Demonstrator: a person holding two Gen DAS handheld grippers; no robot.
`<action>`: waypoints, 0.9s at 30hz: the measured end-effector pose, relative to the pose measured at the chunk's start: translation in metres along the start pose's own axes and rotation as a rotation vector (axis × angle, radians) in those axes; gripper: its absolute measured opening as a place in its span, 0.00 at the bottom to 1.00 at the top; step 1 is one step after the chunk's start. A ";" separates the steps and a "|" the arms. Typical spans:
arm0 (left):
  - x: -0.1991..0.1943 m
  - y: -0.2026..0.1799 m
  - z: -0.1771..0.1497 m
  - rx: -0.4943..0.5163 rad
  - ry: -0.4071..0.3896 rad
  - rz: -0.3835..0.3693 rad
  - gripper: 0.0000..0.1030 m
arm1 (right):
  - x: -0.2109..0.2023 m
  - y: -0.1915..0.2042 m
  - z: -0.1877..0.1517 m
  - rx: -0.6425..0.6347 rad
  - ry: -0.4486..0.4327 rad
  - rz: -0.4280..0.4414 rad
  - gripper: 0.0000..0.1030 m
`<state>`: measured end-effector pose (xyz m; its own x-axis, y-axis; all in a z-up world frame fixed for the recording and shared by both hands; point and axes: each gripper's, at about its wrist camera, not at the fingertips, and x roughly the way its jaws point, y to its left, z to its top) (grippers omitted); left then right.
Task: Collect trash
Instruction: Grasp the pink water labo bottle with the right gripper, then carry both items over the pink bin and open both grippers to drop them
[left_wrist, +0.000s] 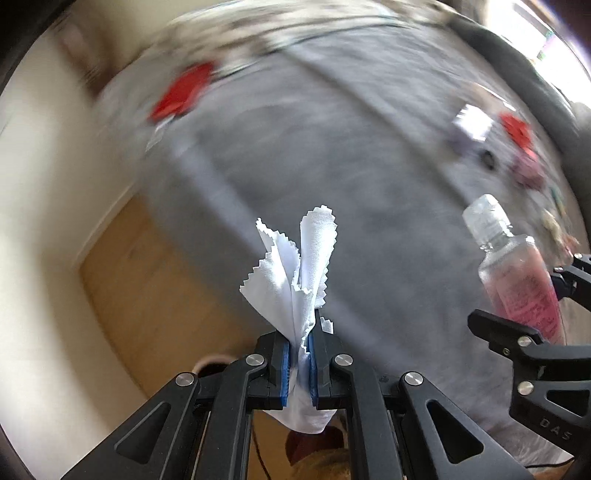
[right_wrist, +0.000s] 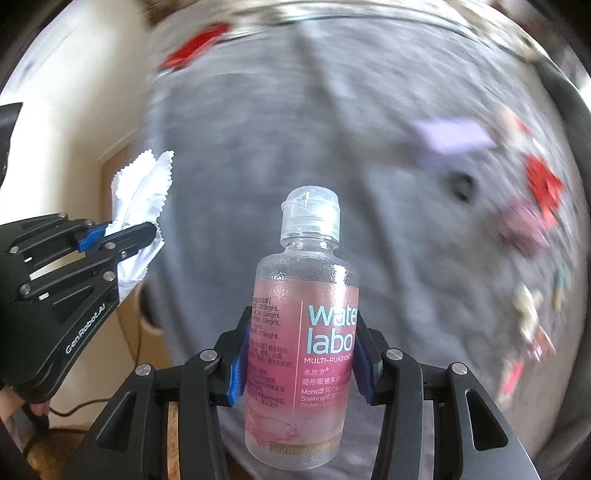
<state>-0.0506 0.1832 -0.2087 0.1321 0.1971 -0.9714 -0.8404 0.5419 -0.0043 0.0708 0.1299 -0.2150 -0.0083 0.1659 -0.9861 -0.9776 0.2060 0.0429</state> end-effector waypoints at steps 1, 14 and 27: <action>0.000 0.019 -0.011 -0.049 0.007 0.014 0.08 | 0.003 0.012 0.005 -0.029 -0.002 0.012 0.44; 0.077 0.189 -0.175 -0.550 0.216 0.110 0.08 | 0.054 0.192 -0.010 -0.352 0.110 0.132 0.44; 0.175 0.189 -0.190 -0.558 0.235 0.055 0.08 | 0.114 0.228 -0.012 -0.384 0.190 0.109 0.43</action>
<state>-0.2857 0.1652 -0.4249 0.0145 -0.0071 -0.9999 -0.9998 0.0129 -0.0146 -0.1554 0.1837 -0.3194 -0.1189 -0.0212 -0.9927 -0.9758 -0.1824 0.1208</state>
